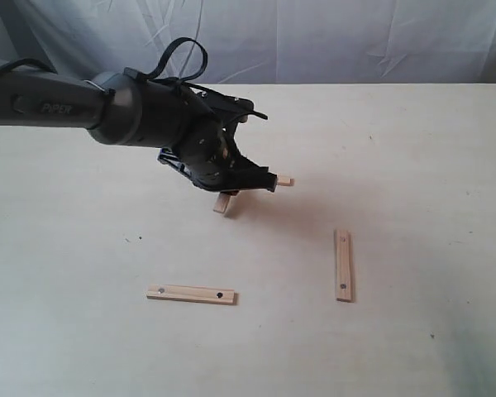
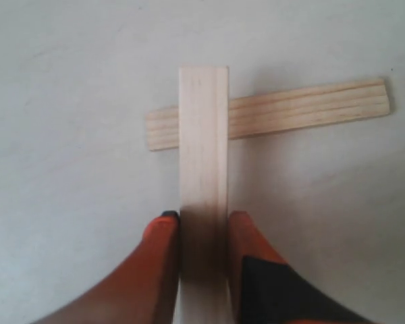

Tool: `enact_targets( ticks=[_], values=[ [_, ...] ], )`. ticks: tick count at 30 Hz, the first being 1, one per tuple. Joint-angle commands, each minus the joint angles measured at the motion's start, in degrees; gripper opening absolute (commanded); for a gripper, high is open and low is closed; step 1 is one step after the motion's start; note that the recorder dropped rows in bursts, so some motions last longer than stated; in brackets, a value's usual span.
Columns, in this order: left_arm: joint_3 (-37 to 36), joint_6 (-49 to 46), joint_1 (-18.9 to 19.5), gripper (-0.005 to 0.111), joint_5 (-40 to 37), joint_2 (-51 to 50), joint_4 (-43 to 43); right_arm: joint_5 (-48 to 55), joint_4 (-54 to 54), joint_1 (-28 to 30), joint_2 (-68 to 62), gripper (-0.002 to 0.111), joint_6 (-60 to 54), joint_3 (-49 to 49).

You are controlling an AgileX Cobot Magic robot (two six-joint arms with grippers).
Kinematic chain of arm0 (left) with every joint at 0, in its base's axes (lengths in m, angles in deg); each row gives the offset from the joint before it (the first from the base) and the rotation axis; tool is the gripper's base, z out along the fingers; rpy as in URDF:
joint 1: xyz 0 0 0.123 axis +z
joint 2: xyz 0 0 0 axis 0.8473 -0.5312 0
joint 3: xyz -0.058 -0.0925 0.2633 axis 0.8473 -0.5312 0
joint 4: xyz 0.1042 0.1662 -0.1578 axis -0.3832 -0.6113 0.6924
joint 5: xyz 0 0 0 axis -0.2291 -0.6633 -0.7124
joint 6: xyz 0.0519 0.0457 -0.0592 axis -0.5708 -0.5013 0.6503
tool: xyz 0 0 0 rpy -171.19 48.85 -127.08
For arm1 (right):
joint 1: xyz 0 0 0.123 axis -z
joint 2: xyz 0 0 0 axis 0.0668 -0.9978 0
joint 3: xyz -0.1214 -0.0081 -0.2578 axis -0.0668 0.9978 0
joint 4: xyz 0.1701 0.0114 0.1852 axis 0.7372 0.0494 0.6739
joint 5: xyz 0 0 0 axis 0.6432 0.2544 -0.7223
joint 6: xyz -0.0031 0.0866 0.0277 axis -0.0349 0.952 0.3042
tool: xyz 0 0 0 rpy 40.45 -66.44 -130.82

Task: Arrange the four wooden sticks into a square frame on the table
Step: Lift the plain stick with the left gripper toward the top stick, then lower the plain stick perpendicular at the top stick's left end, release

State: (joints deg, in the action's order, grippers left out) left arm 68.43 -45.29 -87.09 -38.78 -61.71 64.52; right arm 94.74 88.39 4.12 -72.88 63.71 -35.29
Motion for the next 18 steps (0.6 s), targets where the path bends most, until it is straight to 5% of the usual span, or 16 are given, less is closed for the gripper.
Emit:
enact_targets(
  ticks=[1, 9, 18],
  values=[
    [0.28, 0.57, 0.52, 0.0, 1.77, -0.25, 0.28, -0.38, 0.09, 0.36, 0.36, -0.001, 0.08, 0.13],
    [0.28, 0.97, 0.66, 0.002, 1.9, -0.25, -0.04, -0.38, 0.09, 0.36, 0.36, -0.001, 0.08, 0.13],
    [0.28, 0.97, 0.66, 0.031, 1.31, -0.25, -0.78, -0.38, 0.09, 0.36, 0.36, -0.001, 0.08, 0.13]
  ],
)
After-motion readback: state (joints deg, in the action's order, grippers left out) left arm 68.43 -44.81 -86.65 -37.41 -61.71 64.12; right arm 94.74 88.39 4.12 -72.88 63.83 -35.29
